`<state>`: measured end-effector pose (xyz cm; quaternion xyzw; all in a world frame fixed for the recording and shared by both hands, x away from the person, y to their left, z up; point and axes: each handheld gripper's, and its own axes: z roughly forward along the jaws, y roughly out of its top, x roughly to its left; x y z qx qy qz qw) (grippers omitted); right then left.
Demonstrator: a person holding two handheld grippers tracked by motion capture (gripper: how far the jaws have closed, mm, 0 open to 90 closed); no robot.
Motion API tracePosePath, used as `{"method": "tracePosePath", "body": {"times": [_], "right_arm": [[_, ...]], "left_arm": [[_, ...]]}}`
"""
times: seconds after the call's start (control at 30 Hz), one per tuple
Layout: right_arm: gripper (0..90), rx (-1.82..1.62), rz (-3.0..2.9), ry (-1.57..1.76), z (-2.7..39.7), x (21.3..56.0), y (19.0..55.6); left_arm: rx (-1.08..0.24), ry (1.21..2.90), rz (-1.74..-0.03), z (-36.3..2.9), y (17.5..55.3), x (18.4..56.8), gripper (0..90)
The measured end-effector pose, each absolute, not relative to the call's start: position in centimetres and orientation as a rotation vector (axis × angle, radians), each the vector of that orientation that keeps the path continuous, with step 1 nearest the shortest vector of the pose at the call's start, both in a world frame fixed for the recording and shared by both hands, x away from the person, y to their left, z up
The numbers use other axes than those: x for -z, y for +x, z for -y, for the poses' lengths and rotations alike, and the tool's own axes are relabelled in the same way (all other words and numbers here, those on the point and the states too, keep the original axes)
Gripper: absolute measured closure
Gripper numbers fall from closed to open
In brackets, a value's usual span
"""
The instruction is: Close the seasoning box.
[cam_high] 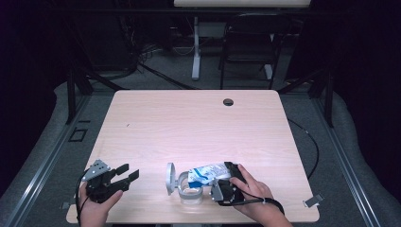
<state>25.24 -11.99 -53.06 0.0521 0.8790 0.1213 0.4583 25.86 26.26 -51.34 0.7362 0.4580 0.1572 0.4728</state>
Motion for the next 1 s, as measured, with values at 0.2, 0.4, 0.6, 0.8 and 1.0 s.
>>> {"method": "tracePosePath", "body": {"times": [0.2,0.4,0.6,0.8,1.0], "right_arm": [[40.1,-0.283,-2.155,0.119,11.95,52.99,25.19],[40.2,-0.227,-2.140,0.075,11.92,52.61,25.15],[40.2,-0.227,-2.136,0.070,11.84,52.56,25.09],[40.5,-0.204,-2.127,0.064,11.70,52.45,24.98],[40.5,-0.212,-2.115,0.046,11.70,52.57,25.05]], "left_arm": [[-0.386,1.805,-1.122,-26.25,25.84,51.32,47.5],[-0.385,1.802,-1.121,-26.27,25.84,51.31,47.5],[-0.386,1.801,-1.122,-26.29,25.87,51.35,47.5],[-0.388,1.803,-1.124,-26.38,25.87,51.37,47.5],[-0.388,1.803,-1.124,-26.36,25.87,51.36,47.5]]}}
